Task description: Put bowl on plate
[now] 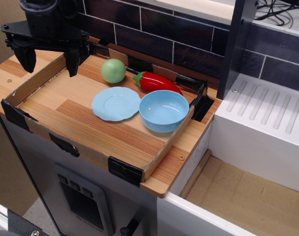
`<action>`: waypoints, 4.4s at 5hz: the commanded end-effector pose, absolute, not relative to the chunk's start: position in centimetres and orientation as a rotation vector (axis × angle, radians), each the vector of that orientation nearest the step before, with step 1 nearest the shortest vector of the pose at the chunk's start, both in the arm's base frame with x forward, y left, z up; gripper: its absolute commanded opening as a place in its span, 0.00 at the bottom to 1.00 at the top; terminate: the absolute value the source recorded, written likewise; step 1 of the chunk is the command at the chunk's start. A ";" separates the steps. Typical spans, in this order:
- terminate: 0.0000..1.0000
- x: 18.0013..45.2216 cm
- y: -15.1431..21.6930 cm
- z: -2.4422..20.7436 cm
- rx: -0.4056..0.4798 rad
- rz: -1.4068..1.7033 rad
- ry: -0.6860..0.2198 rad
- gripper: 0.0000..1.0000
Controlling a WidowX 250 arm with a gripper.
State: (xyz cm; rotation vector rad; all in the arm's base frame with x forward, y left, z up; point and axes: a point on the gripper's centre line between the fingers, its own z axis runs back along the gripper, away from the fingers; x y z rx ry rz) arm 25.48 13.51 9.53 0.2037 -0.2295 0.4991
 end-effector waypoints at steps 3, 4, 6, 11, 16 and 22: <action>0.00 26.9 9.7 8.5 0.180 0.522 -0.205 1.00; 0.00 27.4 7.7 8.1 0.146 0.531 -0.209 1.00; 0.00 29.7 4.6 6.0 0.112 0.398 -0.182 1.00; 0.00 32.1 2.7 2.6 0.072 0.264 -0.156 1.00; 0.00 30.1 6.3 5.8 -0.001 0.396 -0.180 0.00; 0.00 29.7 11.6 3.7 0.073 0.423 -0.206 0.00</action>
